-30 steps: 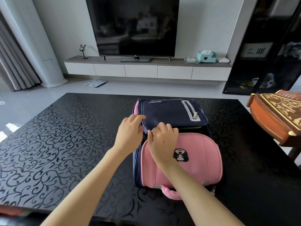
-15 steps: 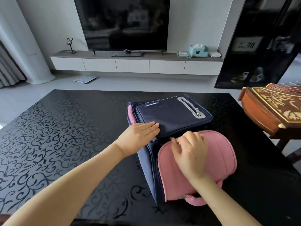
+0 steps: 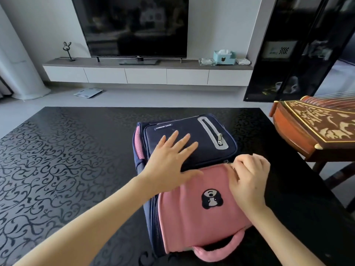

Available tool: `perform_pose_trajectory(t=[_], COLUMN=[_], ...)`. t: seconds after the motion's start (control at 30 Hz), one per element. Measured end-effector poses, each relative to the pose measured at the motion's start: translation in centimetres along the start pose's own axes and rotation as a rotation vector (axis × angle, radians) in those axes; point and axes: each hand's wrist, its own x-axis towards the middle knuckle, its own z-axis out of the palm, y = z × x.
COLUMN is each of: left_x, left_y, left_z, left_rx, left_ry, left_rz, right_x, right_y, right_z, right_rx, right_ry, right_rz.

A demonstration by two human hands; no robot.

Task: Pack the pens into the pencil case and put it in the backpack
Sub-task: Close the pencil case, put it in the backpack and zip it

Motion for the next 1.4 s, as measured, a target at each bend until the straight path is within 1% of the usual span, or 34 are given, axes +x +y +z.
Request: perform_pose_trajectory(t=[0.03, 0.07, 0.1, 0.13, 0.2, 0.3, 0.4, 0.47, 0.57, 0.6, 0.63, 0.7, 0.73, 0.77, 0.8, 0.87, 0.9, 0.97, 1.03, 1.13, 1.2, 1.27, 1.3, 1.33, 1.4], left_x=[0.9, 1.5, 1.8, 1.9, 1.8, 1.8, 1.9, 2.1, 2.0, 1.6, 1.2, -0.5, -1.6, -2.8, -3.8, -5.4, -5.8, -6.3, -6.3, -5.8, -5.0, -4.0, -3.5, -2.8, -1.9], left_y=[0.9, 1.4, 1.6, 1.7, 1.5, 1.0, 1.0, 1.0, 1.0, 0.9, 0.6, -0.7, -1.6, -2.6, -3.6, -4.4, -4.3, -3.7, -2.7, -0.3, 2.4, 5.7, 7.3, 9.1, 11.5], left_z=[0.5, 1.4, 2.1, 2.7, 3.3, 3.8, 4.2, 4.4, 4.2, 3.9, 3.5, 2.9, 2.8, 2.6, 2.4, 2.4, 2.5, 3.1, 3.4, 3.4, 3.5, 3.7, 3.8, 3.6, 3.4], left_rx=[0.093, 0.159, 0.168, 0.163, 0.196, 0.219, 0.230, 0.228, 0.194, 0.166, 0.128, 0.055, -0.009, -0.137, -0.338, -0.828, -1.019, -1.284, -1.422, -1.631, -1.769, -1.919, -1.977, -2.019, -2.028], left_ry=[-0.106, -0.155, -0.154, -0.112, -0.050, -0.039, -0.024, -0.053, -0.034, -0.033, -0.024, 0.045, 0.073, 0.066, 0.033, -0.130, -0.225, -0.342, -0.372, -0.379, -0.402, -0.442, -0.480, -0.547, -0.731], left_rz=[-0.002, 0.009, 0.026, 0.053, 0.092, 0.100, 0.140, 0.123, 0.101, 0.080, 0.023, -0.199, -0.345, -0.498, -0.641, -0.892, -1.001, -1.148, -1.199, -1.233, -1.264, -1.284, -1.279, -1.233, -1.085], right_x=[-0.3, -0.4, -0.3, -0.2, 0.3, 1.5, 3.1, 3.6, 3.3, 2.8, 2.2, 0.3, -1.0, -2.2, -3.4, -5.3, -5.9, -6.7, -7.8, -9.2, -9.7, -9.5, -9.5, -9.4, -9.4], right_y=[0.1, 0.5, 1.2, 2.1, 3.7, 4.7, 5.5, 6.1, 6.0, 5.7, 5.4, 4.8, 4.4, 3.9, 3.5, 2.9, 2.6, 2.0, 1.0, -0.8, -1.4, -1.5, -1.4, -1.0, -0.1], right_z=[-0.6, -1.0, -1.3, -1.4, -1.1, 0.4, 2.4, 3.5, 3.2, 2.2, 0.9, -2.4, -4.2, -5.6, -6.7, -7.8, -7.9, -8.1, -8.2, -8.1, -7.9, -8.3, -8.5, -9.0, -9.2], right_rx=[0.005, -0.005, -0.021, -0.035, -0.018, 0.041, 0.108, 0.137, 0.189, 0.235, 0.277, 0.280, 0.249, 0.222, 0.207, 0.188, 0.175, 0.175, 0.257, 0.463, 0.531, 0.541, 0.538, 0.545, 0.647], right_ry=[-0.013, -0.033, -0.051, -0.068, -0.105, -0.197, -0.373, -0.497, -0.628, -0.641, -0.633, -0.632, -0.663, -0.711, -0.771, -0.878, -0.907, -0.897, -0.828, -0.727, -0.669, -0.589, -0.529, -0.461, -0.336], right_rz=[-0.030, -0.047, -0.042, -0.008, 0.126, 0.383, 0.671, 0.727, 0.778, 0.827, 0.874, 0.938, 0.952, 0.967, 0.989, 1.028, 1.034, 1.057, 1.136, 1.276, 1.274, 1.251, 1.238, 1.228, 1.196])
